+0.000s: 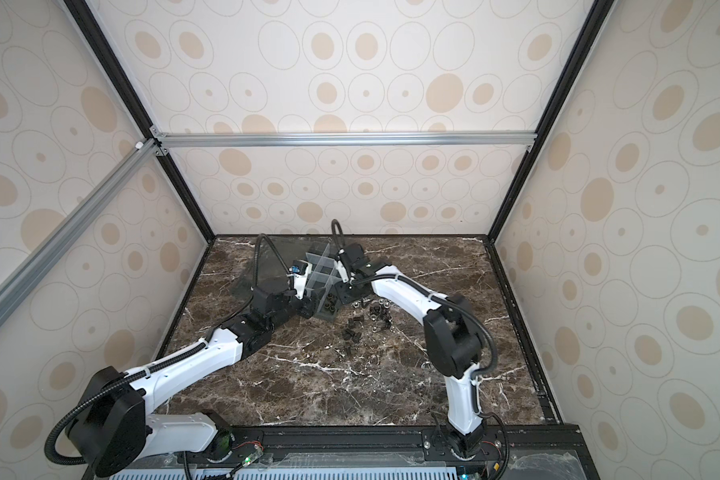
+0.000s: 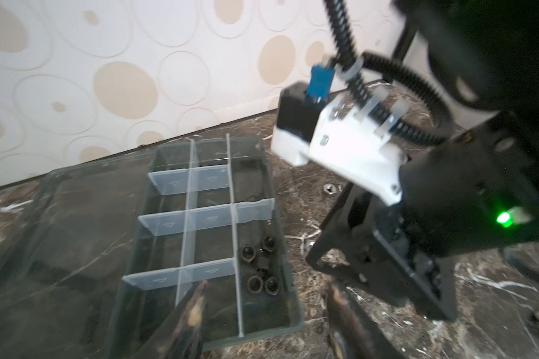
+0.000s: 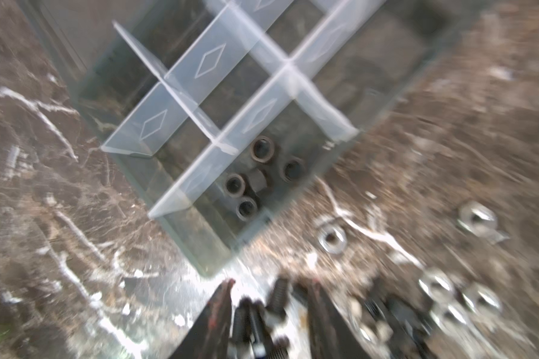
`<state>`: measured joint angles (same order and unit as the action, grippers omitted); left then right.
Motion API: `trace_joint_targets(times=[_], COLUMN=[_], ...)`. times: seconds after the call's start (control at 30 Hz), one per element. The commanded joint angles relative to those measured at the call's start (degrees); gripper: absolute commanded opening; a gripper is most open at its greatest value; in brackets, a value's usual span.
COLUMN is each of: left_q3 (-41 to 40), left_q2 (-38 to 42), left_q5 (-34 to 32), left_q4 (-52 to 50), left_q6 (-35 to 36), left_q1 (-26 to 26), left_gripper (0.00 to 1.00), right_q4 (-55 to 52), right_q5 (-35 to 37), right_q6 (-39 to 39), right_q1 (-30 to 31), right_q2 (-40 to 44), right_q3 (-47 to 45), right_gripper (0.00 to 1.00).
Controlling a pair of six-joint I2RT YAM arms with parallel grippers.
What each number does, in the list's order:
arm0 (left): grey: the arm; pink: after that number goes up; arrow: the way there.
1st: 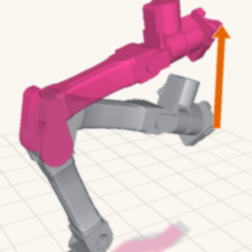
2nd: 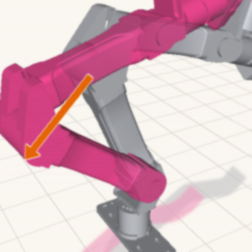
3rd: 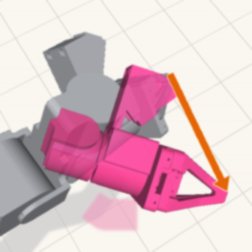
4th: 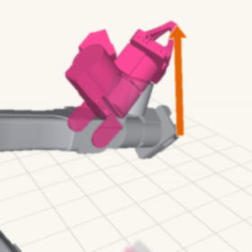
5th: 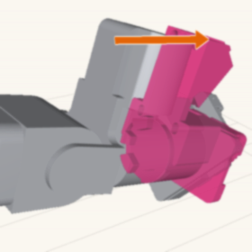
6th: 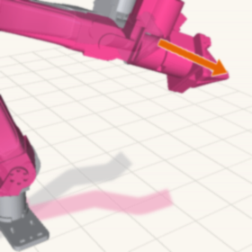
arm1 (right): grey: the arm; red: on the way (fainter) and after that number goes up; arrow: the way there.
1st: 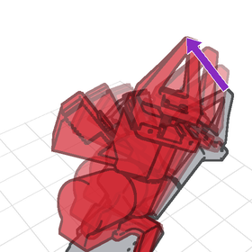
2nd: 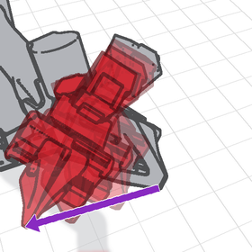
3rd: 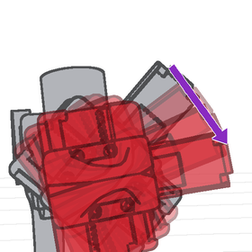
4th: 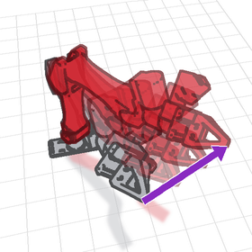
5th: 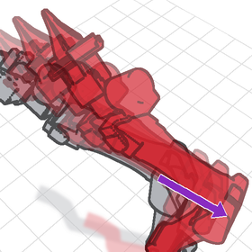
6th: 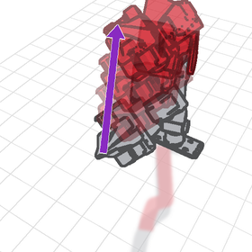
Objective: Sort the screws and nuts into containers
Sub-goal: Place the nut into the container, then pick up the nut from the center of the table.
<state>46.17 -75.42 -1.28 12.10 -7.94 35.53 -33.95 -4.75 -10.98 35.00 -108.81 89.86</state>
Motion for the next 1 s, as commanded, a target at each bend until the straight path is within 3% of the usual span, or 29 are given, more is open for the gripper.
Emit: trace_joint_targets(times=[0.0, 0.13, 0.33, 0.57, 0.97], left_q3=[1.92, 1.66, 0.98, 3.65, 5.33], left_q2=[-2.33, -4.63, -6.07, -9.40, -10.72], left_q5=[3.36, 5.29, 5.84, 5.05, 3.57], left_q4=[1.64, 2.46, 2.83, 0.47, 0.14], left_q6=[3.58, 3.99, 4.25, 4.43, 4.70], left_q1=[1.34, 1.92, 2.53, 2.47, 2.55], left_gripper=[0.58, 0.55, 0.54, 0.54, 0.54], right_q4=[2.82, -0.97, -2.34, -3.02, 0.04], right_q5=[-0.24, 1.97, 3.14, 6.32, 1.87], right_q6=[-1.50, -1.74, -5.41, -7.21, -4.49], right_q1=[-2.68, -3.18, -5.40, -7.22, -8.13], right_q2=[6.80, 10.58, 9.15, 2.90, -1.23], right_q3=[-8.16, -14.52, -18.51, -15.47, -9.16], right_gripper=[0.40, 0.38, 0.33, 0.30, 0.29])
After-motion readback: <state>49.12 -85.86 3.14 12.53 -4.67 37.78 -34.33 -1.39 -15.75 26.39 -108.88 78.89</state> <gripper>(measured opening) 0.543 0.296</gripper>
